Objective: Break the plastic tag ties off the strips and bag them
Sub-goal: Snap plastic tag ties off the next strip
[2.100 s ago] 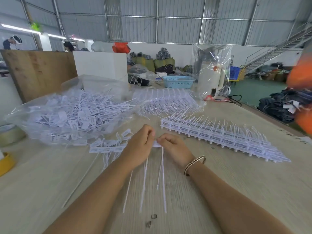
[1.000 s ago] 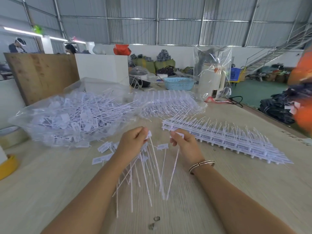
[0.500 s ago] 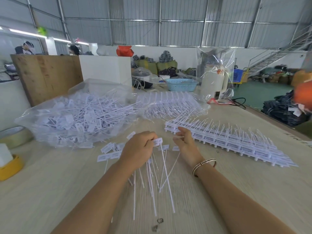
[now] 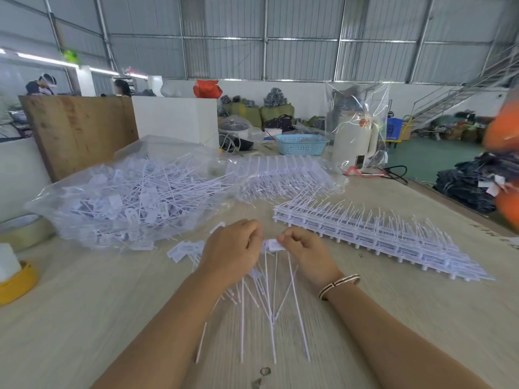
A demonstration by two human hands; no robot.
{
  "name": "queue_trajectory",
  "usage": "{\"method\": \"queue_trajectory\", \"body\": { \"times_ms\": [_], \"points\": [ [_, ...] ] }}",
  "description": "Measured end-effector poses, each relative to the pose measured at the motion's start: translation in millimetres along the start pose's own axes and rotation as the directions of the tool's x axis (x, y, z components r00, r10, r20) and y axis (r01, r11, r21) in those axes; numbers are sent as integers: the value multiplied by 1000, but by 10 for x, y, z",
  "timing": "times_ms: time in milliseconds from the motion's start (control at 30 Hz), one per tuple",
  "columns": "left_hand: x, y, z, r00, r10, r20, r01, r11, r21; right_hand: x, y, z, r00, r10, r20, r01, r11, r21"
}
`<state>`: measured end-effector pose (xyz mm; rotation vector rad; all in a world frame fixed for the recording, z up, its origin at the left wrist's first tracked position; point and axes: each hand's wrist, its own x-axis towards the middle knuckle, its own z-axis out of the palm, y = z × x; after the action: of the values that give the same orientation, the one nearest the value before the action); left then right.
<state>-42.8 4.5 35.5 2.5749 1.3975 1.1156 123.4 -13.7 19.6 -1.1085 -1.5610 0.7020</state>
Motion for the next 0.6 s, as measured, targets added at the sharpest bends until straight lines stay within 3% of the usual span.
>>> {"method": "queue_trajectory", "body": {
  "times_ms": [200, 333, 600],
  "points": [
    [-15, 15, 50, 998, -55, 28, 55, 998, -6, 9, 0, 46, 999, 15, 32, -16, 999, 29],
    [-11, -6, 94, 996, -51, 72, 56, 996, -74, -2, 4, 53, 976, 64, 206, -67, 998, 8],
    [26, -9, 157, 981, -166, 100, 194, 852, -486, 5, -24, 87, 994, -64, 89, 61, 998, 36]
  ]
}}
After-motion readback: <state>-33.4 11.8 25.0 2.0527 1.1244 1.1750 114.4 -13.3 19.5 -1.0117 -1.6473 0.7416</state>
